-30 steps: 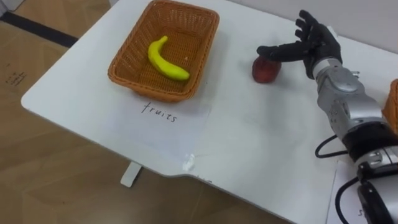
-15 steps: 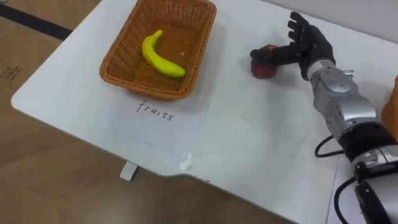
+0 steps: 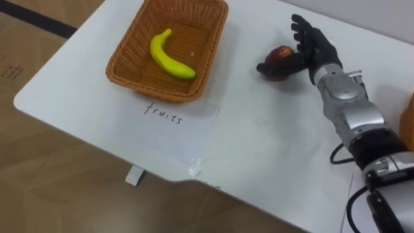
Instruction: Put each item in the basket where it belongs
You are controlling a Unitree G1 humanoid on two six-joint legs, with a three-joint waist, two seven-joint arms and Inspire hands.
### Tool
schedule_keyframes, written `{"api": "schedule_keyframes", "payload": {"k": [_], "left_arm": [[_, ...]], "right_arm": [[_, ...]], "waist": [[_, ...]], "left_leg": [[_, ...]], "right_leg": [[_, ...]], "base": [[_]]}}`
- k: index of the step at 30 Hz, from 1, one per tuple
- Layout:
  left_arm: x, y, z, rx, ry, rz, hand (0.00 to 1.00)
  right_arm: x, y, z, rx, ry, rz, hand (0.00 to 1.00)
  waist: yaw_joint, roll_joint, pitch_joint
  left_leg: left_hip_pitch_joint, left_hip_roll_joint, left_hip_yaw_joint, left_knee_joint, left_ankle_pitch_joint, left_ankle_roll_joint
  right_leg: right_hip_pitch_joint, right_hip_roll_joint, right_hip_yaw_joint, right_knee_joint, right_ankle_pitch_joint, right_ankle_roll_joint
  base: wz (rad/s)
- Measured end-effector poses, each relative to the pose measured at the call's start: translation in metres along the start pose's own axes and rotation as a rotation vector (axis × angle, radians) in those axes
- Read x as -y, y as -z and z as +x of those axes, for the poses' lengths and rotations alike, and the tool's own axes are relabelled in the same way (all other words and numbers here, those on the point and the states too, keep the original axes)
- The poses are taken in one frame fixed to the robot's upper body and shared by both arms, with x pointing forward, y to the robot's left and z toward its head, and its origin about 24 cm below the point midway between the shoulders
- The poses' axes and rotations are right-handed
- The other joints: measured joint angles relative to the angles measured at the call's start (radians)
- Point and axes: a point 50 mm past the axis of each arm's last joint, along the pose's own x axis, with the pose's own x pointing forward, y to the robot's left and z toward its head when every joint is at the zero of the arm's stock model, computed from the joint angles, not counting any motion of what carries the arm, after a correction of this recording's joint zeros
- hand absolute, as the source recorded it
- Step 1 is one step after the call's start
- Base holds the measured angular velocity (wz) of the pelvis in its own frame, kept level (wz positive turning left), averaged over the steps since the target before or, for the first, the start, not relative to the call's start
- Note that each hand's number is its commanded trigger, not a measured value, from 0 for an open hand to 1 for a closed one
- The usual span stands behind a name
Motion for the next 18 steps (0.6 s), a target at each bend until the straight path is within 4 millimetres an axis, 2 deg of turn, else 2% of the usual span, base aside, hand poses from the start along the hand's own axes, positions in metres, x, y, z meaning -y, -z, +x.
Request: {"api": "schedule_keyframes", "payload": {"k": [6, 18], "left_arm": [[0.0002, 0.0, 0.0001, -0.001, 0.0, 0.0, 0.0], [-0.0001, -0.0044, 0.0013, -0.001, 0.001, -0.017, 0.0]], "right_arm": [[0.0016, 0.0034, -0.0002, -0.001, 0.014, -0.008, 0.0], [-0.0011, 0.0059, -0.0007, 0.001, 0.002, -0.1, 0.0]], "waist": [[0.019, -0.01, 0.0057], [0.02, -0.011, 0.006]], "left_leg": [[0.001, 0.001, 0.0, 0.0, 0.0, 0.0], [0.0, 0.002, -0.002, 0.001, 0.0, 0.0]], "right_leg": [[0.0, 0.0, -0.001, -0.001, 0.0, 0.0], [0.0, 0.001, -0.002, 0.0, 0.002, -0.002]], "base": [[-0.01], [0.0]]}}
